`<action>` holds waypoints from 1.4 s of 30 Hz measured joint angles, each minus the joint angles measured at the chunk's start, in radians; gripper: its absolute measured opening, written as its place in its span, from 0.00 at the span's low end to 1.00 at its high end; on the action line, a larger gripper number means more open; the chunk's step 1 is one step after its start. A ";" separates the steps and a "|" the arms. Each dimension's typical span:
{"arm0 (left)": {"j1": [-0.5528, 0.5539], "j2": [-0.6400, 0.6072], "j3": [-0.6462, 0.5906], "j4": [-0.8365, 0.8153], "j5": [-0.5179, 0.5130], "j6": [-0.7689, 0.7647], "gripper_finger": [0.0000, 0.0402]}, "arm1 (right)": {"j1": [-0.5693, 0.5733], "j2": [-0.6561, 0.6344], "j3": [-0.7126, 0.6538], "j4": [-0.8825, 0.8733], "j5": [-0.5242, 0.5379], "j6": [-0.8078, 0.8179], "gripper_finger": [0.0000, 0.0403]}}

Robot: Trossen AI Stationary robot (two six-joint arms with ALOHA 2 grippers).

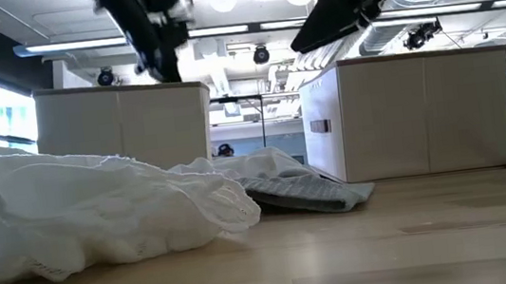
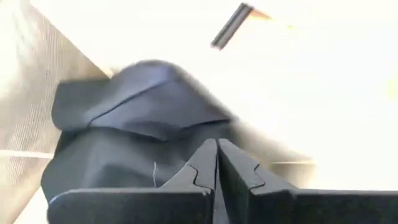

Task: Sort clothes
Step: Put the gray cloth into the right laundry organizer

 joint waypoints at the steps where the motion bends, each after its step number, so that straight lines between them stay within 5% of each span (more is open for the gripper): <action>1: -0.025 -0.032 0.000 -0.005 -0.002 -0.008 0.01 | 0.000 0.000 -0.013 0.009 -0.027 -0.005 0.45; 12: -0.376 -0.352 -0.271 0.137 -0.158 -0.177 0.00 | -0.035 0.023 -0.252 0.578 -0.240 -0.183 0.47; 17: -0.529 -0.442 -0.403 0.192 -0.225 -0.288 0.00 | -0.115 0.128 -0.183 0.548 -0.417 -0.186 0.57; 21: -0.622 -0.474 -0.475 0.196 -0.283 -0.353 0.00 | -0.141 0.204 -0.131 0.359 -0.574 -0.058 0.67; 28: -0.697 -0.478 -0.575 0.301 -0.353 -0.390 0.00 | -0.079 0.347 -0.134 0.286 -0.326 0.097 0.69; 32: -0.709 -0.478 -0.601 0.334 -0.357 -0.387 0.00 | -0.055 0.421 -0.129 0.245 -0.290 0.223 0.69; 37: -0.718 -0.477 -0.631 0.367 -0.357 -0.379 0.00 | -0.003 0.453 -0.121 0.176 -0.257 0.313 0.55; 42: -0.718 -0.477 -0.651 0.370 -0.358 -0.367 0.00 | 0.051 0.397 -0.124 0.055 -0.283 0.376 0.21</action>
